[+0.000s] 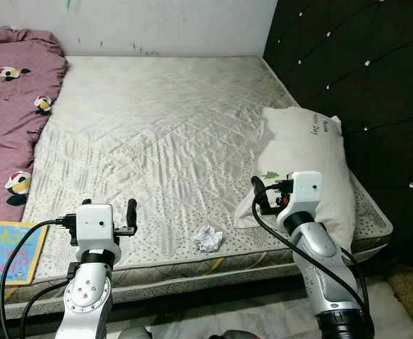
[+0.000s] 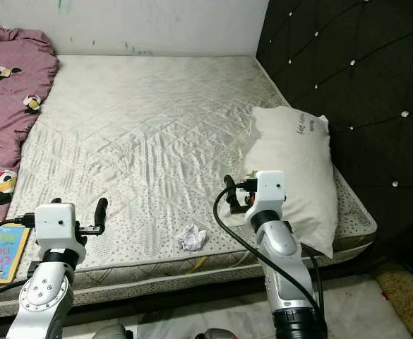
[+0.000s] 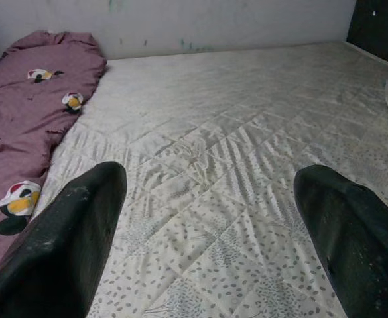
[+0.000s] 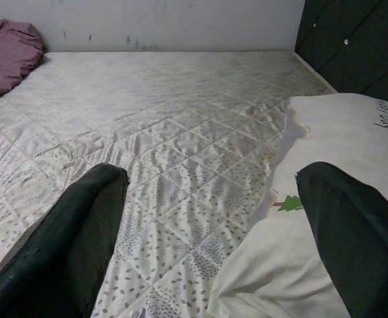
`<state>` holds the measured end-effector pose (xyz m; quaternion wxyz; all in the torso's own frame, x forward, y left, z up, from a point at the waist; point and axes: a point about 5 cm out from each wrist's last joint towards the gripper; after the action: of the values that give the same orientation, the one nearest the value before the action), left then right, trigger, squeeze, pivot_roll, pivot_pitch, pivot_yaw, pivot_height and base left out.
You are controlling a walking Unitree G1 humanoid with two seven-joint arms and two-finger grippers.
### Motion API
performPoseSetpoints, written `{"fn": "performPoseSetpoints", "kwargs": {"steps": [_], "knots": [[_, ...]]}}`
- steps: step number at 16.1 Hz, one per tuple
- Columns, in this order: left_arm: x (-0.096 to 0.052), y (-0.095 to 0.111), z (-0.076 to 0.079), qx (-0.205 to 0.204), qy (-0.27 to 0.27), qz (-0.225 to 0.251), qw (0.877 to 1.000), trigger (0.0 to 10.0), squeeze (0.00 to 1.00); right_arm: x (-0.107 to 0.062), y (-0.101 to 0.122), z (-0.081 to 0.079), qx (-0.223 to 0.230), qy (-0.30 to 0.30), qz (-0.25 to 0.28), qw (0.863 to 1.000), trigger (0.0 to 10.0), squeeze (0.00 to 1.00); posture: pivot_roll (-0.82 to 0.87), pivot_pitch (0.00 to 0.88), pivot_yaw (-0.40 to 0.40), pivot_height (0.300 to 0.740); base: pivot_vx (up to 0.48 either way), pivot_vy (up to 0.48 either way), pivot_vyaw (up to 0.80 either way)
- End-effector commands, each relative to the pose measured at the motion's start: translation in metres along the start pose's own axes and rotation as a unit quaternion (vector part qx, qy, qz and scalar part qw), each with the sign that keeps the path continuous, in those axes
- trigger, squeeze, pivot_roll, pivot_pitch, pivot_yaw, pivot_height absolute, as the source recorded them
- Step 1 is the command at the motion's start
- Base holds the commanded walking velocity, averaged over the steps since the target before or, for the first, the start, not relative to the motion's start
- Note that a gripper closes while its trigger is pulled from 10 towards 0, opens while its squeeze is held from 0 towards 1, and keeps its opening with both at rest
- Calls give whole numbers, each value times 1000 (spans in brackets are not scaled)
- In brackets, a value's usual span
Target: Clean up the room
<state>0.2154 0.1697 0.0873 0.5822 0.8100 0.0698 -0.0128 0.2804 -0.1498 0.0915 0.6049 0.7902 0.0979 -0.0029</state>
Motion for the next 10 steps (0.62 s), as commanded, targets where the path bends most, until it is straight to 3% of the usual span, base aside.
{"fn": "performPoseSetpoints", "kwargs": {"steps": [1,5,10], "knots": [[1,5,0,6,4,11,1000,10000,0,0,6,-1,3,8,7,1000,10000,0,26,0,-80,740,0,0,0],[1,5,1,9,3,13,1000,10000,0,0,5,-3,3,14,4,1000,10000,0,24,0,-79,740,0,0,0],[2,6,2,11,4,14,1000,10000,0,0,4,-4,1,19,1,1000,10000,0,22,0,-78,675,0,0,0]]}}
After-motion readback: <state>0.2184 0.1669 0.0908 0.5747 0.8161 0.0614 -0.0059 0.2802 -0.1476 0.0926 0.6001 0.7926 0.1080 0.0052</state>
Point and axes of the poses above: a point about 5 cm out from each wrist's last joint towards the gripper, its own x axis pointing out of the wrist towards the gripper, its own y axis along the axis of the wrist's last joint, z = x × y, and after that the axes turned 11 degrees about x, right-handed
